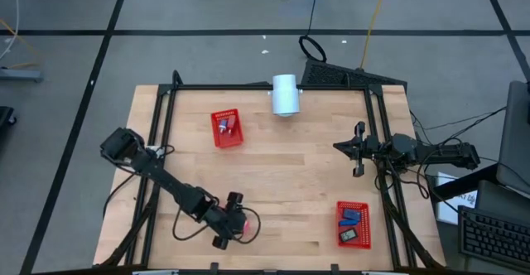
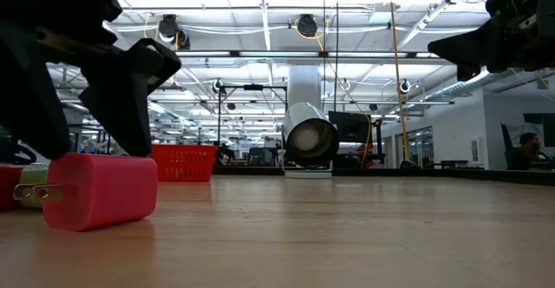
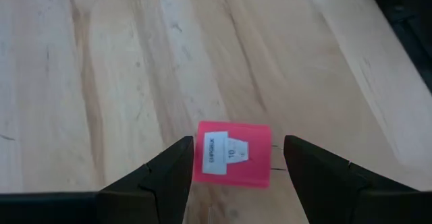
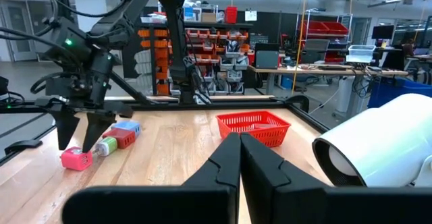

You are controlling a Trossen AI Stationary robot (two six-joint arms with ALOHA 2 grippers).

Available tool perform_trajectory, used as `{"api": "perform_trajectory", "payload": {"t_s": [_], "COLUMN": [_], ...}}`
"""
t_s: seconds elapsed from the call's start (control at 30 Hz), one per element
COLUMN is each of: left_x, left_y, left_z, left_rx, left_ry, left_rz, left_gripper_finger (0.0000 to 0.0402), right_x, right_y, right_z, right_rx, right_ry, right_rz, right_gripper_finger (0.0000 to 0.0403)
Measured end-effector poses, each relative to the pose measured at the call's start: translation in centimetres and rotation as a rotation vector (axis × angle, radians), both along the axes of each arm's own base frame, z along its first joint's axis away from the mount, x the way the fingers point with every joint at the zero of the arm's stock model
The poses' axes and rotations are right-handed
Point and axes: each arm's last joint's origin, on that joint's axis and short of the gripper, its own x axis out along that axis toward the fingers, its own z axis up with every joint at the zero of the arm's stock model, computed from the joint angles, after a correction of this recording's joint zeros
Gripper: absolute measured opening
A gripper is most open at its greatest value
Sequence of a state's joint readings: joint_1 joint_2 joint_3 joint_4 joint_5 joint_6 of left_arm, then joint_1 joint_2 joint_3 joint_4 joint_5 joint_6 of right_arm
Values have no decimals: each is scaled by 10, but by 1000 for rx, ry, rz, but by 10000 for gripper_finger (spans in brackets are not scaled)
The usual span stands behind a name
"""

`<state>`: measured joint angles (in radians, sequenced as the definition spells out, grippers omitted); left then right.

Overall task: Pick & Place Office items
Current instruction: Put the pink charger adapter into the top red bin

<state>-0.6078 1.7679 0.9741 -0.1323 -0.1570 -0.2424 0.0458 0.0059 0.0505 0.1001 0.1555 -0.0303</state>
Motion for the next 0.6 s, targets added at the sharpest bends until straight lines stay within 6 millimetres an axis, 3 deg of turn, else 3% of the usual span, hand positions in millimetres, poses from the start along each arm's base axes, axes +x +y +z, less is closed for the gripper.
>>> {"api": "perform_trajectory", "payload": {"t_s": [0.6], "left_x": [2], "left_y": [6], "left_z": [-1], "left_rx": [11], "left_ry": [12], "left_rz": [58], "left_gripper_finger": [234], "right_x": [0], "right_y": [0], "right_z": [0], "right_rx": [0], "right_ry": [0], "right_rz": [0], "right_gripper_finger": [0]}}
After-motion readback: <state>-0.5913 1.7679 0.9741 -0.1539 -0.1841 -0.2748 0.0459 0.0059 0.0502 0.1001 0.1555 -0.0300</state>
